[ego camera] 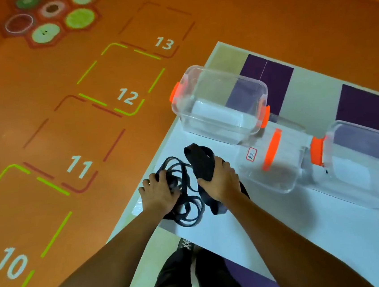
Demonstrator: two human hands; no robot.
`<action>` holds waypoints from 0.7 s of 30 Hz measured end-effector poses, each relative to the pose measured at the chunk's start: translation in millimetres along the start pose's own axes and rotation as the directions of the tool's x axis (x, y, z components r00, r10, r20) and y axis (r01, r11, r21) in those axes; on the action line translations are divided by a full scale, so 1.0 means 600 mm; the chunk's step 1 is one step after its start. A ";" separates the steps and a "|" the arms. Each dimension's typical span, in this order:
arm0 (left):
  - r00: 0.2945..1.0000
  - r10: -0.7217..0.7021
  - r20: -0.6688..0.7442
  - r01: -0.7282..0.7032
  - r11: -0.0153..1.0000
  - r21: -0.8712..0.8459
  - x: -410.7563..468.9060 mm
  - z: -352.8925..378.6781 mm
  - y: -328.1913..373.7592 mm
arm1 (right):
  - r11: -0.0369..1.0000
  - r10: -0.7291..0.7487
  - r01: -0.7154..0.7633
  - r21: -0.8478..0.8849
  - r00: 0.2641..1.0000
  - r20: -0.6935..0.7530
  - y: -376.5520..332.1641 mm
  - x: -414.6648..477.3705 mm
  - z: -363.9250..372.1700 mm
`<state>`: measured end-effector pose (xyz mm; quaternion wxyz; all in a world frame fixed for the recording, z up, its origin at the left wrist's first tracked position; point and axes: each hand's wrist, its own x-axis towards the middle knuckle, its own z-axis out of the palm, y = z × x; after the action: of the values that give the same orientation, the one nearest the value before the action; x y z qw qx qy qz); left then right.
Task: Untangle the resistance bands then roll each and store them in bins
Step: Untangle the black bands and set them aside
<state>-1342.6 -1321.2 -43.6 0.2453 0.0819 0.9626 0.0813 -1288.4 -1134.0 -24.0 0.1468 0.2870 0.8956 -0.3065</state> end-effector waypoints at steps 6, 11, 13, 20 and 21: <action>0.990 0.132 -0.050 -0.130 0.991 0.034 -0.008 -0.005 0.004 | 0.992 -0.075 0.063 -0.112 0.992 -0.099 0.017 -0.011 0.012; 0.966 0.238 -0.097 -0.241 0.971 -0.012 -0.022 -0.026 0.013 | 0.987 -0.153 0.147 -0.060 0.981 -0.120 0.015 -0.029 0.010; 0.956 0.278 -0.098 -0.280 0.960 -0.013 -0.027 -0.031 0.022 | 0.984 -0.179 0.178 -0.023 0.976 -0.123 0.020 -0.035 0.007; 0.961 0.240 -0.136 -0.235 0.971 0.052 -0.060 -0.046 0.010 | 0.980 -0.181 0.193 0.042 0.962 -0.204 0.030 -0.078 0.006; 0.967 0.217 -0.133 -0.211 0.976 0.061 -0.063 -0.047 0.004 | 0.983 -0.170 0.182 0.039 0.962 -0.212 0.031 -0.087 0.006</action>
<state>-1322.9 -1329.3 -1.4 0.1657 0.1850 0.9644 0.0902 -1235.8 -1146.6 -12.6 0.0162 0.2407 0.9188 -0.3124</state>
